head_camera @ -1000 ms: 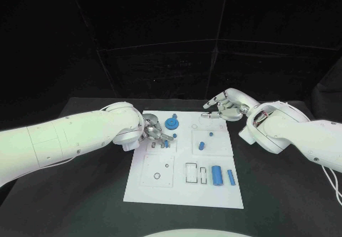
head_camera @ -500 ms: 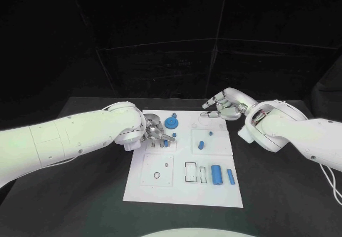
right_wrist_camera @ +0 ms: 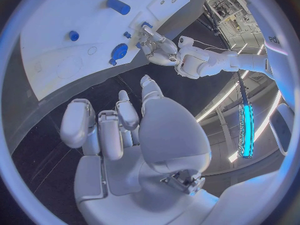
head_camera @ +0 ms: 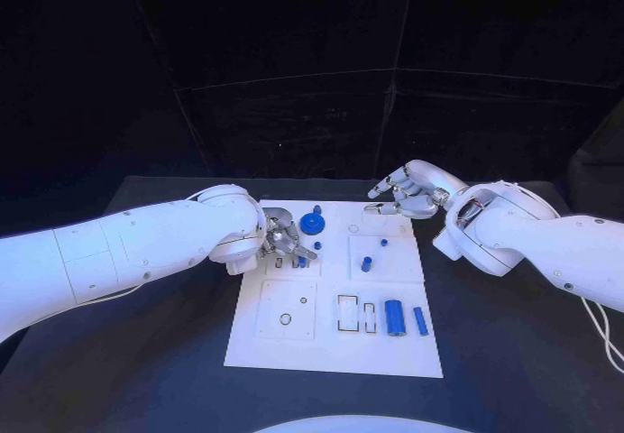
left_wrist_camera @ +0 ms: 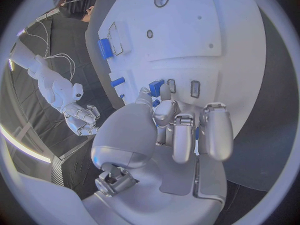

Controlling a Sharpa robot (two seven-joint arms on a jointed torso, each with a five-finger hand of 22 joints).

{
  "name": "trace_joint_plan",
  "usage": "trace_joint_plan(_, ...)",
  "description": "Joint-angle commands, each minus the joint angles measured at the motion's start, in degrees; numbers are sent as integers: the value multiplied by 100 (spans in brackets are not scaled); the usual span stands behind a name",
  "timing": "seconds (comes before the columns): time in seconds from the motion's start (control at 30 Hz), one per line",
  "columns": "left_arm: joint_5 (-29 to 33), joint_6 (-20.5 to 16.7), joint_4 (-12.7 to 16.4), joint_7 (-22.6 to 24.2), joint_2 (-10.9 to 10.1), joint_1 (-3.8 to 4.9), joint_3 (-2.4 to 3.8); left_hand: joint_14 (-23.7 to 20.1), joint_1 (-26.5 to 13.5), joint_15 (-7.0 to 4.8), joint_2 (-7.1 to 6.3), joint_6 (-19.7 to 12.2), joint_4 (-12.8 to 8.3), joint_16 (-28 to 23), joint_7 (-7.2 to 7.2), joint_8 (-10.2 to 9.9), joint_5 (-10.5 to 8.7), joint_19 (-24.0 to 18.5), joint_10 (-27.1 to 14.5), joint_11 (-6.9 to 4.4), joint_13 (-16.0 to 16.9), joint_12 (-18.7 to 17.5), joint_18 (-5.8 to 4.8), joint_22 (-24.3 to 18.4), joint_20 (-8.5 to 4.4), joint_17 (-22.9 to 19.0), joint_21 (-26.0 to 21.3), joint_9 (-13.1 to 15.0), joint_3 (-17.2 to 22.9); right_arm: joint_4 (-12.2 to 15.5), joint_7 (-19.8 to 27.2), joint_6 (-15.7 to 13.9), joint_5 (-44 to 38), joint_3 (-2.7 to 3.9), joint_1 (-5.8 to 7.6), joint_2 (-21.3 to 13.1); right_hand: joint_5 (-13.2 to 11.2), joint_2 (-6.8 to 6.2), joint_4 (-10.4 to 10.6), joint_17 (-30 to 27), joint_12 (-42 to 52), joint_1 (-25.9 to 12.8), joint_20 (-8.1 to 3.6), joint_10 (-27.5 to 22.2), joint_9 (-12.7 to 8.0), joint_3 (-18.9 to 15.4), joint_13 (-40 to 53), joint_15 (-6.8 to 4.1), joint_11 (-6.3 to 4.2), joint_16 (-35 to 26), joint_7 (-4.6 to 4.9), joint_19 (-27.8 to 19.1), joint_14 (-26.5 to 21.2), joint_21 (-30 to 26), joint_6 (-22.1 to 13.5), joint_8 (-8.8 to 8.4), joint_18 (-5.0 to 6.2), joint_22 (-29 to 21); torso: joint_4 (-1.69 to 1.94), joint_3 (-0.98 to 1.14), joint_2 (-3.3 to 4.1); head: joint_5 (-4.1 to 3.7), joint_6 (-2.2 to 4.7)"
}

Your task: Assemble the parts on the task board

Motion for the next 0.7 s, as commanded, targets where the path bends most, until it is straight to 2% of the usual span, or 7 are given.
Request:
trace_joint_plan(0.03, -34, 108, 3, -13, 10, 10, 1, 594, 131, -30, 22, -44, -107, 18, -4, 37, 17, 6, 22, -15, 6, 18, -103, 23, -5, 1508, 46, 25, 68, 2, -23, 45, -61, 5, 12, 8, 42, 6, -6, 542, -24, 40, -13, -4, 4, -48, -6, -41, -24, -24, 3, -32, 394, -23, 38, 24, 23, -10, 0, 0, 2, -2, -5)
trace_joint_plan(0.27, -34, 119, 0, -9, 25, 11, 1, 594, 488, -56, 117, -100, -404, 18, -38, 26, 21, 9, 18, -45, 12, 11, -110, 80, -25, 1508, 76, 64, 392, -6, -28, 49, -64, 4, 12, 20, 93, 23, -8, 544, -22, 69, -16, -2, 4, -60, -7, -44, -26, -25, 1, -28, 396, -25, 42, 25, 23, -10, -4, 0, 3, -4, -19)
trace_joint_plan(0.43, -34, 88, 32, 42, 4, 11, 1, 594, 878, -92, 237, -192, -724, 18, -65, -79, 132, -8, -27, -78, -16, -48, -105, 80, -63, 1508, 73, 37, 991, -13, -26, 58, -64, 4, 12, 28, 149, 40, -10, 543, -21, 98, -19, 1, 4, -72, -9, -47, -30, -28, -1, -25, 396, -27, 47, 27, 22, -11, 1, -1, 4, -15, -30)
trace_joint_plan(0.5, -34, 72, 63, 75, -23, 11, 1, 594, 967, -90, 172, -229, -850, 18, -53, -125, 488, -20, -51, -74, -34, -85, -103, 71, -67, 1508, 65, 24, 1315, -16, -26, 63, -64, 4, 12, 29, 184, 47, -9, 542, -24, 110, -20, -1, 3, -80, -14, -48, -31, -30, -2, -26, 397, -31, 49, 27, 23, -18, 5, -3, 1, -21, -29)
trace_joint_plan(0.57, -30, 62, 106, 108, -61, 10, 2, 594, 995, -75, 70, -257, -963, 18, -19, -153, 622, -28, -69, -56, -61, -128, -102, 67, -63, 1508, 60, 22, 1715, -18, -25, 67, -64, 4, 12, 30, 207, 51, -7, 539, -25, 115, -21, -1, 3, -87, -15, -49, -31, -33, -2, -26, 396, -33, 50, 27, 24, -20, 6, -2, -2, -23, -33)
trace_joint_plan(0.63, -19, 42, 167, 139, -114, 11, 2, 594, 657, -15, -279, -236, -1029, 18, 43, -140, 674, -38, -41, -31, -92, -167, -102, 77, -22, 1508, 59, 61, 2641, -19, -25, 71, -64, 4, 12, 29, 226, 55, -4, 542, -24, 118, -22, -1, 3, -93, -16, -50, -32, -31, -3, -25, 397, -34, 51, 27, 23, -20, 8, -1, -3, -24, -36)
trace_joint_plan(0.7, -8, 18, 228, 162, -165, 15, 3, 594, 444, -17, -498, -242, -1116, 18, 27, -104, 704, -45, -22, -40, -99, -173, -98, 74, -8, 1508, 53, 110, 3294, -21, -24, 75, -64, 4, 12, 28, 226, 55, -4, 542, -24, 118, -22, -1, 3, -93, -16, -50, -32, -31, -3, -25, 397, -34, 51, 27, 23, -20, 14, 0, -2, -27, -38)
